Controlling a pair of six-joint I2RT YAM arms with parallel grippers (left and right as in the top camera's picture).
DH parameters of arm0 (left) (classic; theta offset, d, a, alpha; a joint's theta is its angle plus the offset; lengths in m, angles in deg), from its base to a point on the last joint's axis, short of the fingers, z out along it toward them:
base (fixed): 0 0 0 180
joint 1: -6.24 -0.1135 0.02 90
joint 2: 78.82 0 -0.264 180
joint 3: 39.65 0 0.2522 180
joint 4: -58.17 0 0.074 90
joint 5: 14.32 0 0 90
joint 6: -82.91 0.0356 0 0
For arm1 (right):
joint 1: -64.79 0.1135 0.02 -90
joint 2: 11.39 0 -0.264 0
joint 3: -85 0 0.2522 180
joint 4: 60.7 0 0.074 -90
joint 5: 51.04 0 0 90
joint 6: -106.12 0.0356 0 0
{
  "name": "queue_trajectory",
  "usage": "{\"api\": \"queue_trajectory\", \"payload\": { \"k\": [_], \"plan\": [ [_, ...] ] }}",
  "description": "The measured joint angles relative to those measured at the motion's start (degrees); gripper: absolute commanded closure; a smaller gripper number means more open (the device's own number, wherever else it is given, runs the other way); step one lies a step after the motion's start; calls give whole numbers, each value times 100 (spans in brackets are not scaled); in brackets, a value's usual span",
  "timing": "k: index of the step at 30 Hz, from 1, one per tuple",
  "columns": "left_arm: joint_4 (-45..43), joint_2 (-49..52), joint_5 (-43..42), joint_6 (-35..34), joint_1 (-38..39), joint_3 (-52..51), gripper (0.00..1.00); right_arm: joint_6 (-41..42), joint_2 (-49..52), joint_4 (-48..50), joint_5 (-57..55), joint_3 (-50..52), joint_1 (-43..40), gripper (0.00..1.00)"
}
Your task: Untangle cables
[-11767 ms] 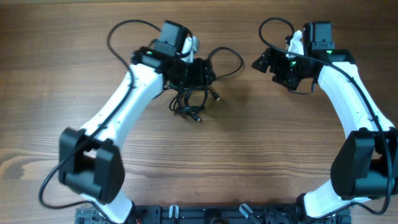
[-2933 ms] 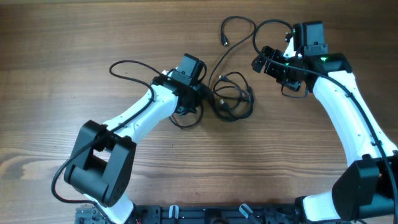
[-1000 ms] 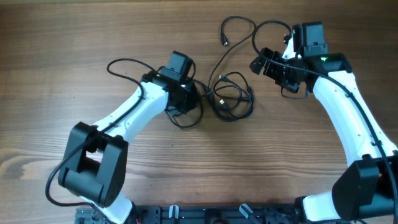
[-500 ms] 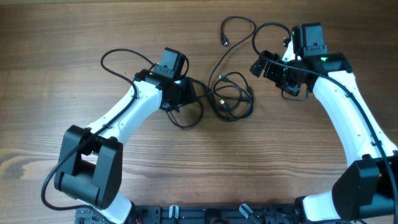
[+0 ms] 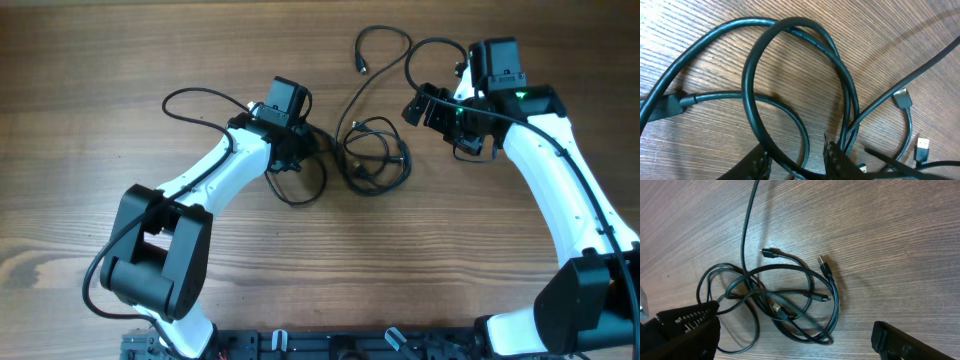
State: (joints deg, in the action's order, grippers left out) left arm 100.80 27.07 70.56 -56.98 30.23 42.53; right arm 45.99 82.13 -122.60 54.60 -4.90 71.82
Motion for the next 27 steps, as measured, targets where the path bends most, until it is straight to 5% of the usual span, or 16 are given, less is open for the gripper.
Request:
{"api": "queue_trajectory", "payload": {
  "k": [3, 5, 14, 22, 27],
  "plan": [
    [-7, 2, 17, -24, 0, 0, 69, -20, 0, 26, 0, 0, 0, 0],
    [-85, 22, 20, -24, 0, 0, 96, -20, 0, 57, 0, 0, 0, 0],
    [-227, -20, -170, 479, -66, 116, 96, -42, 0, 214, 0, 0, 0, 0],
    [39, -2426, -811, 1193, -87, 660, 96, -61, 0, 232, 0, 0, 0, 0],
    [-232, -2942, -850, 1613, -87, 667, 96, -273, 0, 417, 216, 0, 0, 1]
  ]
}}
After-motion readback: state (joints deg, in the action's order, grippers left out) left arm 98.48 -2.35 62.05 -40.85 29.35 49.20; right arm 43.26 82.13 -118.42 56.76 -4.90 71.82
